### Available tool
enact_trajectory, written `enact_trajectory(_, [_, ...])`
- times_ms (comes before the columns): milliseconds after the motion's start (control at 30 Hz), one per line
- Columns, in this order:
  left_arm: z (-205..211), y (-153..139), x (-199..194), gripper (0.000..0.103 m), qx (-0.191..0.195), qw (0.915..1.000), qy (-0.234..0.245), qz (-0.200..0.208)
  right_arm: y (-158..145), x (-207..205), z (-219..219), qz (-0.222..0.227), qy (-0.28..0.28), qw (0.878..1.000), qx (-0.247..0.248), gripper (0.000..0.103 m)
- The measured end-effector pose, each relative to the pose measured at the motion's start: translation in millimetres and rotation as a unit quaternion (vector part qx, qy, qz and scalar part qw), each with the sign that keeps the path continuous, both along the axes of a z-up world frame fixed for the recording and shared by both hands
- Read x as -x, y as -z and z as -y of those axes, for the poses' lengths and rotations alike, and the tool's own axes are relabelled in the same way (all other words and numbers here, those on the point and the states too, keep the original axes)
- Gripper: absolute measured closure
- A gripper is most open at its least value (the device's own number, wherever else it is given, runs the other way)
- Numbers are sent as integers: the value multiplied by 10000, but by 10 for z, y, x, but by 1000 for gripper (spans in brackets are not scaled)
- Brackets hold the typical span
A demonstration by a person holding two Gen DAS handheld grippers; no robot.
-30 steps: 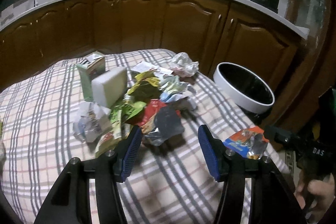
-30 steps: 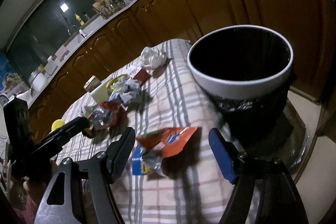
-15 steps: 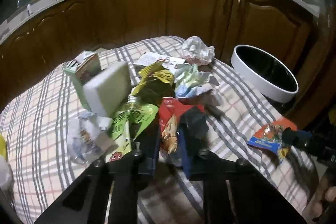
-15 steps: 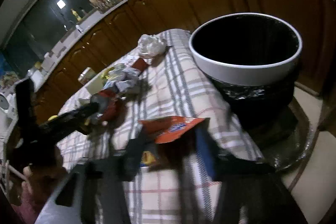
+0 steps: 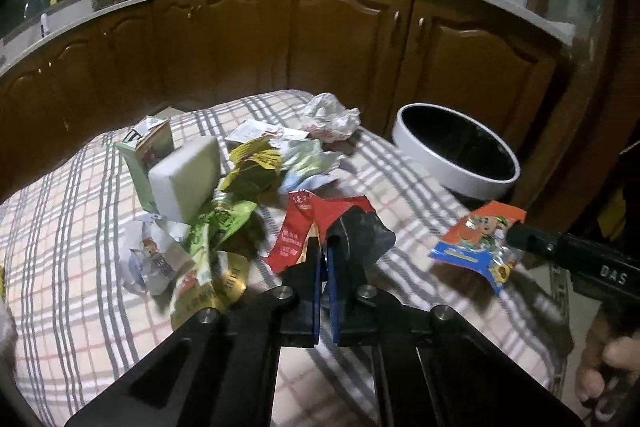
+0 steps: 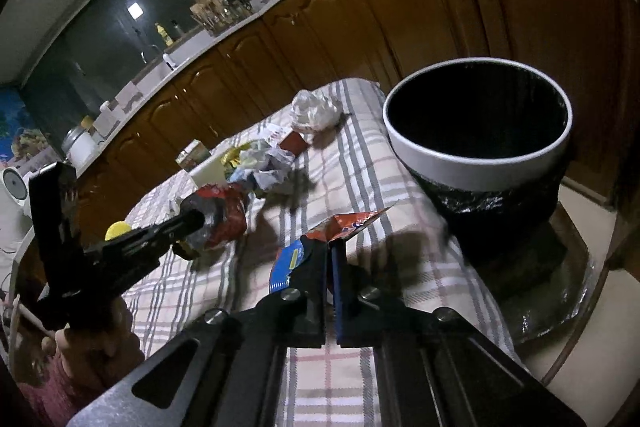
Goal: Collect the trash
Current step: 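Move both wrappers over the black bin and open both tools to release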
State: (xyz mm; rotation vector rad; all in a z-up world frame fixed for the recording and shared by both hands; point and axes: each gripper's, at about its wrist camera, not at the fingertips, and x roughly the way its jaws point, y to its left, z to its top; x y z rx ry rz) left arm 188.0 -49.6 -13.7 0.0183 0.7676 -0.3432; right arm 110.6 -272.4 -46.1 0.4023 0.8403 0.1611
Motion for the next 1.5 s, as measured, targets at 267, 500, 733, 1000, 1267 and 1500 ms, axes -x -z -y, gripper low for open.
enact_trajectory(267, [110, -127, 100, 102, 240, 9995, 205, 78, -90, 34, 134, 133, 139, 9998, 13, 101])
enact_trajectory(500, [321, -187, 70, 102, 243, 9988, 405, 86, -144, 80, 336, 240, 334, 9992, 6, 101])
enact_trajectory(733, [621, -237, -46, 102, 151, 9980, 597, 132, -220, 65, 579, 354, 540, 9979, 77, 101])
enact_trajectory(1000, [961, -264, -288, 102, 108, 9970, 761, 96, -278, -58, 825, 424, 666, 9965, 272, 101])
enact_trajectory(1267, [1265, -301, -577, 101, 67, 9957, 904, 183, -294, -205, 1068, 422, 767, 9951, 462, 101])
enact_trajectory(1500, [1481, -247, -897, 101, -4, 9958, 903, 130, -263, -349, 1197, 377, 824, 9945, 530, 101])
